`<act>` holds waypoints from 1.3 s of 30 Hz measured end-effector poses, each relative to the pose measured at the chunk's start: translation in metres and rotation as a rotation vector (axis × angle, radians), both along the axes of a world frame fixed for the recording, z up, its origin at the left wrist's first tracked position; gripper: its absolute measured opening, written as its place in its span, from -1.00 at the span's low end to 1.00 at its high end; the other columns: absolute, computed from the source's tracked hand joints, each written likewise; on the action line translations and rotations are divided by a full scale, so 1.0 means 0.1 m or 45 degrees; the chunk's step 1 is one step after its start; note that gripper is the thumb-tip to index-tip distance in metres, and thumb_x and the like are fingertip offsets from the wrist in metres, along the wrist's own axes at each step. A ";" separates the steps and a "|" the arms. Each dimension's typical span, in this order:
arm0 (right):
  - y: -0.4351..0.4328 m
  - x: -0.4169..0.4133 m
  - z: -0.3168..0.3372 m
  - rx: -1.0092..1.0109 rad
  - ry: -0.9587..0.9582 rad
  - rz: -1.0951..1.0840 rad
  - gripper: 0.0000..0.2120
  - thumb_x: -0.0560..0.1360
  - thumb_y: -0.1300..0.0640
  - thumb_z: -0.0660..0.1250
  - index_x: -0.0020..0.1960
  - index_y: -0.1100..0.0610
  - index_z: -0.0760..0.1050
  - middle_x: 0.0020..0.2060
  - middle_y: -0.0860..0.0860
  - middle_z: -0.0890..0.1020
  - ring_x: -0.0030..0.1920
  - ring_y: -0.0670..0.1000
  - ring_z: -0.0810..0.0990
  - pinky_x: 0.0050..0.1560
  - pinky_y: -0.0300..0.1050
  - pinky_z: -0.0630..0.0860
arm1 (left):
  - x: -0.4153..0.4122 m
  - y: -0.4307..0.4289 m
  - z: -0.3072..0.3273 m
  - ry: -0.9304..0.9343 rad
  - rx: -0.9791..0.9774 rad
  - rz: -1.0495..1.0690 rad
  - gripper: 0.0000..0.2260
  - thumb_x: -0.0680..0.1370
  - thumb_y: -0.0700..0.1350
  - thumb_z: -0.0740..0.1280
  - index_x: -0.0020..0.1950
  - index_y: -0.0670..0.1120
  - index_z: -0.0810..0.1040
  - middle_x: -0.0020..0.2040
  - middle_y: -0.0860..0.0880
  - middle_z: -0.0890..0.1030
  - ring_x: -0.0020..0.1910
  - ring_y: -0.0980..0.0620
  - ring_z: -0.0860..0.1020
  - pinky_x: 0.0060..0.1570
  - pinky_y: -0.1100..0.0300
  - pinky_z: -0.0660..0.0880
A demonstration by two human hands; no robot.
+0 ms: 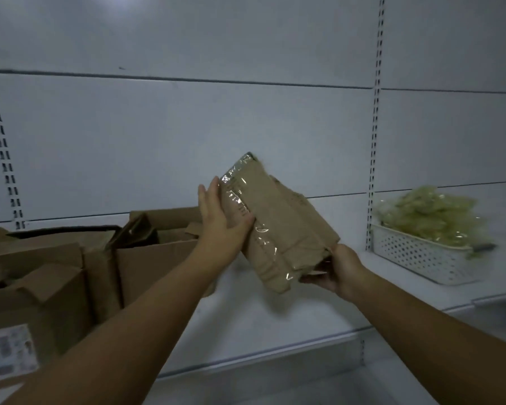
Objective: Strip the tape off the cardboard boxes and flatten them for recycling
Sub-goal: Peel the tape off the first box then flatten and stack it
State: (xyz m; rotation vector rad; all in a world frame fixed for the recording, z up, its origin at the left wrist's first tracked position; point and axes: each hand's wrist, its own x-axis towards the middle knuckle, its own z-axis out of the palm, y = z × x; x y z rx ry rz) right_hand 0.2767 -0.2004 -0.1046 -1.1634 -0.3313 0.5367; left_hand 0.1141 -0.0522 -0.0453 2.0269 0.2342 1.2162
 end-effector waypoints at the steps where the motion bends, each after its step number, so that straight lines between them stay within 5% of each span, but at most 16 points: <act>1: 0.01 0.00 -0.03 -0.047 0.036 0.040 -0.70 0.56 0.16 0.08 0.09 0.19 0.55 -0.03 0.20 0.66 -0.05 0.26 0.63 -0.33 0.13 0.60 | 0.06 -0.01 -0.02 -0.063 -0.049 0.009 -0.22 0.48 -0.08 0.40 0.52 0.07 -0.06 0.55 -0.01 -0.17 0.43 0.26 -0.07 0.35 0.32 0.01; 6: -0.07 0.10 -0.02 -0.381 0.126 0.434 -0.57 0.58 -0.03 0.07 0.02 0.29 0.55 -0.20 0.29 0.68 -0.31 0.23 0.68 -0.59 -0.20 0.51 | 0.35 0.14 0.07 0.067 -0.263 0.065 -0.52 0.51 -0.03 0.34 0.40 0.06 0.29 0.54 -0.04 -0.07 0.44 -0.02 0.17 0.26 0.20 0.25; 8: -0.16 0.20 0.00 -0.571 0.041 0.607 -0.47 0.56 -0.14 0.06 0.01 0.31 0.55 -0.18 0.30 0.68 -0.33 0.20 0.68 -0.62 -0.26 0.44 | 0.52 0.26 0.13 0.185 -0.378 0.045 -0.54 0.50 -0.04 0.35 0.38 -0.05 0.37 0.50 -0.18 0.12 0.37 -0.13 0.32 0.28 0.08 0.36; 11: -0.34 0.42 0.01 -1.150 -0.334 0.744 -0.22 0.52 -0.32 -0.08 -0.01 0.36 0.56 -0.19 0.26 0.69 -0.30 0.13 0.69 -0.44 -0.26 0.44 | 0.78 0.35 0.11 0.293 -0.552 -0.023 -0.55 0.46 -0.14 0.39 0.33 -0.19 0.44 0.32 -0.25 0.46 0.20 -0.17 0.52 0.15 0.07 0.50; 14: -0.48 0.61 0.10 -1.487 -0.879 0.606 -0.31 0.57 -0.23 -0.05 -0.14 0.31 0.58 -0.30 0.18 0.70 -0.41 0.04 0.65 -0.39 -0.25 0.52 | 1.01 0.25 -0.11 0.509 -0.548 0.043 -0.54 0.45 -0.12 0.42 0.33 -0.13 0.45 0.22 -0.15 0.55 0.09 -0.06 0.55 -0.03 0.18 0.49; 18: -0.48 0.84 0.17 -0.863 -1.576 -0.176 -0.56 0.59 -0.12 0.00 -0.10 0.12 0.54 -0.22 0.00 0.65 -0.23 0.00 0.63 -0.17 -0.10 0.52 | 1.26 0.22 -0.28 0.454 -0.721 0.075 -0.55 0.43 -0.15 0.43 0.31 -0.09 0.47 0.24 -0.12 0.53 0.15 -0.08 0.52 0.15 0.10 0.47; 21: -0.40 0.81 0.18 -0.376 -1.722 -0.054 -0.64 0.53 -0.18 0.11 0.17 -0.03 0.48 0.10 -0.18 0.54 0.11 -0.15 0.50 0.07 -0.28 0.42 | 1.39 0.26 -0.29 0.410 -0.743 0.081 -0.56 0.41 -0.19 0.44 0.28 -0.11 0.49 0.21 -0.14 0.55 0.11 -0.08 0.55 0.11 0.11 0.51; 24: -0.25 0.78 0.06 -0.421 -1.882 0.311 -0.50 0.43 -0.18 0.31 0.33 -0.08 0.38 0.35 -0.20 0.36 0.35 -0.18 0.29 0.33 -0.22 0.26 | 1.46 0.24 -0.31 0.349 -0.683 0.149 -0.58 0.47 -0.20 0.38 0.32 -0.14 0.44 0.26 -0.17 0.51 0.13 -0.09 0.53 0.07 0.14 0.50; 27: -0.15 0.81 0.01 -0.375 -1.822 0.359 -0.45 0.35 -0.12 0.44 0.30 -0.09 0.40 0.36 -0.15 0.39 0.36 -0.14 0.30 0.38 -0.01 0.29 | 1.37 0.17 -0.25 0.335 -0.313 0.454 -0.65 0.57 -0.13 0.24 0.35 -0.12 0.40 0.33 -0.12 0.45 0.24 -0.07 0.46 0.23 0.07 0.43; 31: -0.10 0.89 0.01 -0.474 -1.933 0.410 -0.33 0.27 -0.22 0.46 0.33 -0.17 0.34 0.38 -0.19 0.35 0.37 -0.17 0.25 0.36 -0.06 0.26 | 0.96 -0.20 -0.29 0.066 0.050 0.368 -0.84 0.59 -0.08 0.21 0.15 0.00 0.50 0.07 0.12 0.55 0.08 0.14 0.52 -0.10 0.37 0.48; 35: -0.07 0.88 -0.02 -0.425 -1.964 0.340 -0.36 0.26 -0.19 0.48 0.28 -0.17 0.36 0.28 -0.23 0.40 0.19 -0.28 0.25 0.19 -0.22 0.26 | 0.50 -0.64 -0.66 -0.005 0.484 0.392 -0.93 0.52 -0.08 0.30 -0.08 -0.06 0.50 -0.15 0.07 0.53 -0.15 0.15 0.50 -0.15 0.35 0.43; 39: -0.01 0.79 -0.06 -0.383 -2.006 0.209 -0.42 0.26 -0.22 0.44 0.24 -0.13 0.40 0.12 -0.26 0.41 0.08 -0.32 0.24 -0.01 -0.34 0.25 | 0.38 -0.90 -1.14 0.118 0.152 0.468 -0.90 0.46 -0.21 0.42 -0.11 -0.01 0.62 -0.24 0.12 0.61 -0.24 0.18 0.56 -0.29 0.45 0.44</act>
